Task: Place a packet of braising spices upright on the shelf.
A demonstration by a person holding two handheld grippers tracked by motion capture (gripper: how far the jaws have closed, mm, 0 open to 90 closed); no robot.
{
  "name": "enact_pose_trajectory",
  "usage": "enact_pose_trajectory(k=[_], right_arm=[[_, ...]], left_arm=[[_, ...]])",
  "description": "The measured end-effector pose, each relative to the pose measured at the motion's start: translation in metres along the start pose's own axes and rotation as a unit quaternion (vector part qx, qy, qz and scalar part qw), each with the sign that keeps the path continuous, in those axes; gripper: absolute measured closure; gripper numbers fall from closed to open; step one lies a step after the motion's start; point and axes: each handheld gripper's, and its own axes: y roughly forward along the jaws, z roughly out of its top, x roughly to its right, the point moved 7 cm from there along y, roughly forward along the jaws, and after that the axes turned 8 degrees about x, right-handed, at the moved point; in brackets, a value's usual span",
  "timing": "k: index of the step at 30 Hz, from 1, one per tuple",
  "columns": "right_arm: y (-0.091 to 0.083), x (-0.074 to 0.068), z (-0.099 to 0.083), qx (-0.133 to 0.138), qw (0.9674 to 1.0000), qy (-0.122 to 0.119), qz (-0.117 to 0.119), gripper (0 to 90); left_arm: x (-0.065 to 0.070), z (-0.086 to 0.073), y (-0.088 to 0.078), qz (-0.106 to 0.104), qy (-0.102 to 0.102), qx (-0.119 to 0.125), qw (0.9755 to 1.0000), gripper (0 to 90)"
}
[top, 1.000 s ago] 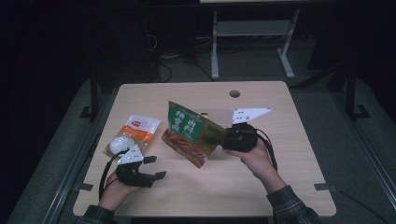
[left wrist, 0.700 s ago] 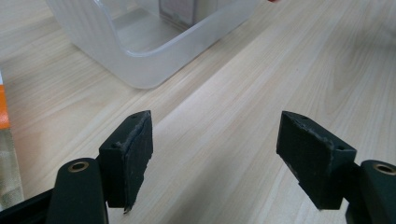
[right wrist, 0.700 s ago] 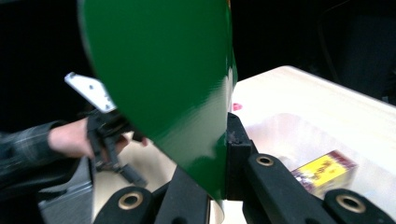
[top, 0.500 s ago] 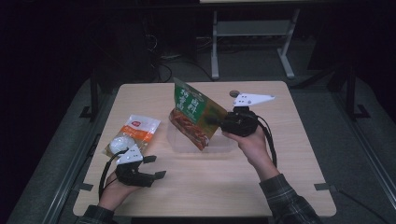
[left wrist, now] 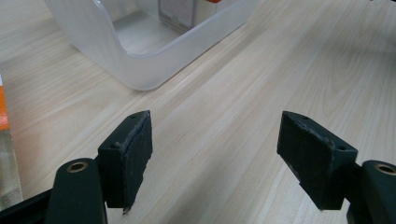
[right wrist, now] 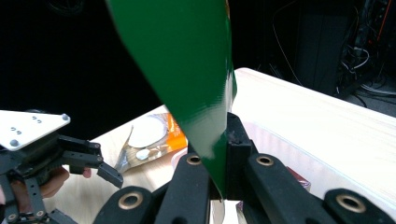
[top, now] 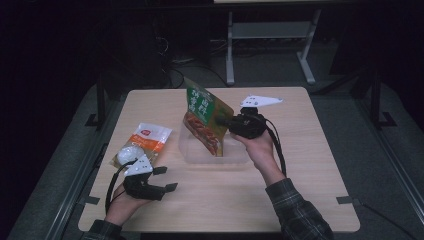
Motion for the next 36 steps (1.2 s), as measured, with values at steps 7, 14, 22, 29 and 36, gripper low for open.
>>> enact_pose_trajectory(k=[7,14,22,29,36], right_arm=[[0.007,0.002,-0.006,-0.009,0.9999,-0.002,-0.005,89.8],[0.013,0.004,-0.011,-0.017,0.9998,-0.005,-0.007,89.8],[0.020,0.008,-0.020,-0.027,0.9996,-0.006,-0.009,89.8],[0.025,0.009,-0.025,-0.034,0.9994,-0.003,-0.007,89.7],[0.033,0.010,-0.032,-0.050,0.9987,-0.007,-0.009,89.6]], left_arm=[[0.000,-0.001,0.000,-0.001,0.000,-0.004,1.0000,26.0],[0.000,-0.001,0.001,0.000,0.000,-0.006,1.0000,26.0],[0.000,-0.001,0.001,0.000,0.004,-0.008,1.0000,26.0],[0.001,-0.002,0.001,0.000,0.000,-0.009,1.0000,26.0],[0.001,-0.002,0.001,-0.001,-0.002,-0.010,0.9999,26.0]])
